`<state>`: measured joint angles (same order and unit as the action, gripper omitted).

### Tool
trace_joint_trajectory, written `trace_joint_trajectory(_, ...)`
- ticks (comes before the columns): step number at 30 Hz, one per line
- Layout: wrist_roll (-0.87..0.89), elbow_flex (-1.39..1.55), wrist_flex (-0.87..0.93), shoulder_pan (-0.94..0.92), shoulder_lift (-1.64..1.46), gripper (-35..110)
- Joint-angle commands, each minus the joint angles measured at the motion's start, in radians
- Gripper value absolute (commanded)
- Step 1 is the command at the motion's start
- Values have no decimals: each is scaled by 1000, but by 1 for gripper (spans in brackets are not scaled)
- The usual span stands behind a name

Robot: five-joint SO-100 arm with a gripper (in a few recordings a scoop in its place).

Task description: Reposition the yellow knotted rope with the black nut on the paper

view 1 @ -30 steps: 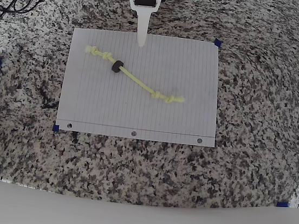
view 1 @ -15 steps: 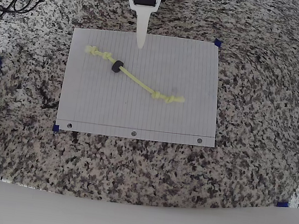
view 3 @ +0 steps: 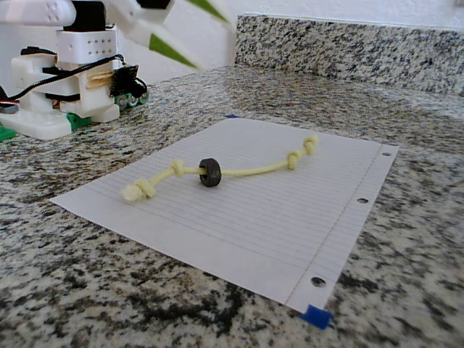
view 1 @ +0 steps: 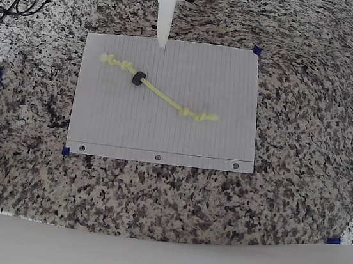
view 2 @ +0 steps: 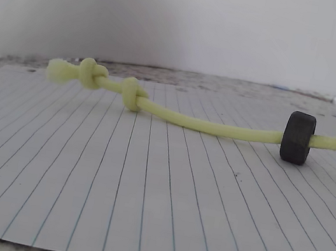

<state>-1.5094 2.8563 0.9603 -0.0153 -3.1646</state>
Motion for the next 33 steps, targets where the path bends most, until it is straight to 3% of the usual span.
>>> trace_joint_trajectory(1, -2, -86, -15, -26, 114, 66)
trace_joint_trajectory(17, -6, -308, 43, -144, 693, 66)
trace_joint_trajectory(33, 2, -407, 74, -224, 969, 66)
